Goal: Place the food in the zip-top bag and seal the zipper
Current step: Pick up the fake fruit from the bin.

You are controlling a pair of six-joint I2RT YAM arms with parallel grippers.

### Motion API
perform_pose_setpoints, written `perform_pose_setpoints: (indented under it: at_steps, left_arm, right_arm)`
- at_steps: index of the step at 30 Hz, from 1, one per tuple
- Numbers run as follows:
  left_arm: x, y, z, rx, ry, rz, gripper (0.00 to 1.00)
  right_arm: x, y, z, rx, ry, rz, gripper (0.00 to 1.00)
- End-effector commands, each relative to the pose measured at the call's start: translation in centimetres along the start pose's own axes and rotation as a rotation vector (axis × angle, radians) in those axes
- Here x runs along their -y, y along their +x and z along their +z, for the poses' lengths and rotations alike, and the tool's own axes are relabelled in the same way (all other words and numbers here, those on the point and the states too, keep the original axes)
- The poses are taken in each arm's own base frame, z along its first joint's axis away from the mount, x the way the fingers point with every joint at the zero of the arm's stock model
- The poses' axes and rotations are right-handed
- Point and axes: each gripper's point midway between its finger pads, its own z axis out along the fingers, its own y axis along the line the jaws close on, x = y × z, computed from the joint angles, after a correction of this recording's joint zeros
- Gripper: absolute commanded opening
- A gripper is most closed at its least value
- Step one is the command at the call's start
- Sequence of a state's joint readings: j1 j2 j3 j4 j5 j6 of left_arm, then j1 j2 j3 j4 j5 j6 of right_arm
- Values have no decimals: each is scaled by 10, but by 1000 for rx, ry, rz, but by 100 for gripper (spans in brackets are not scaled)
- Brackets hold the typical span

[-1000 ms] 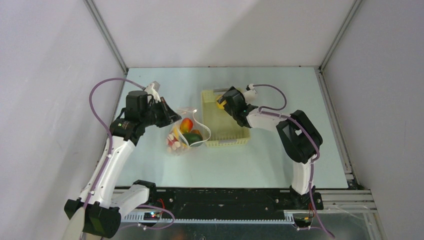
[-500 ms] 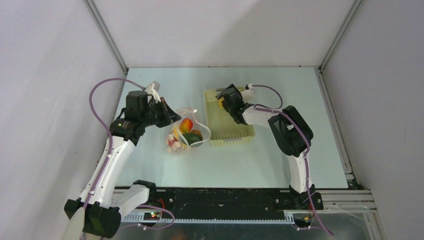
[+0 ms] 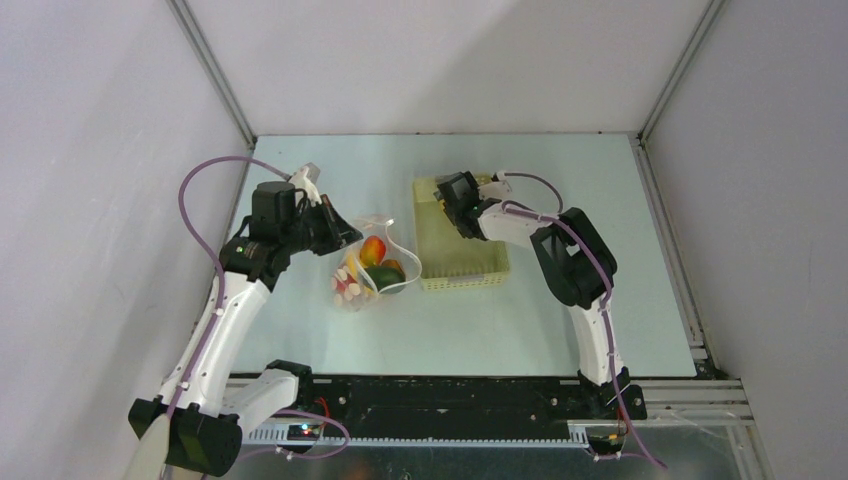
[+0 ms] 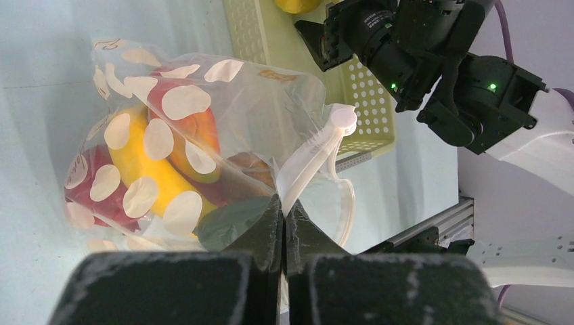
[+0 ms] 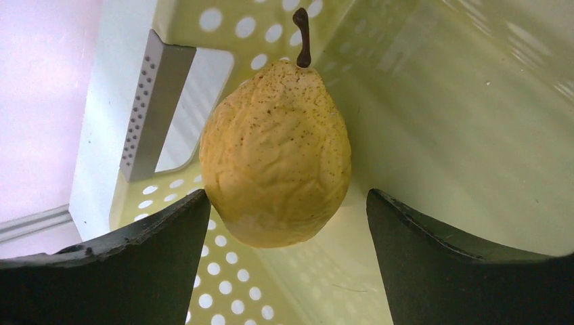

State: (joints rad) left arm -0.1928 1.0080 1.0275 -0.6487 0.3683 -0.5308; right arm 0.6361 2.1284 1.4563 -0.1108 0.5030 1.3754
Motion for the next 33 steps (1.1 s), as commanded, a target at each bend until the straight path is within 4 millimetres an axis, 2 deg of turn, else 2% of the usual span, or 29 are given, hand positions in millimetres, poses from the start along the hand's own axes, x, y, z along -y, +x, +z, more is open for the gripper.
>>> perform_pose_setpoints:
  at_steps: [1, 9, 15, 17, 19, 22, 25, 26, 33]
  left_arm:
    - [6, -14, -8, 53, 12, 23, 0]
    - [6, -14, -9, 57, 12, 24, 0]
    - [7, -14, -9, 56, 15, 25, 0]
    - [7, -14, -9, 57, 17, 25, 0]
    - [7, -14, -9, 57, 15, 26, 0]
    - [7, -14, -9, 57, 17, 25, 0]
    - [7, -14, -8, 56, 19, 24, 0]
    - [7, -13, -8, 54, 18, 23, 0]
    - [5, -14, -7, 54, 12, 20, 0]
  right_arm:
    - [7, -10, 5, 51, 59, 24, 89]
    - [7, -15, 11, 71, 57, 52, 84]
    - [-7, -16, 7, 70, -11, 27, 67]
    - [-11, -17, 3, 71, -30, 15, 57]
    - [-11, -20, -3, 75, -47, 9, 53]
    - [-21, -29, -17, 88, -83, -4, 52]
    - [-22, -31, -29, 89, -106, -36, 51]
    - [-29, -35, -36, 93, -131, -40, 51]
    - [-45, -35, -80, 63, -240, -160, 51]
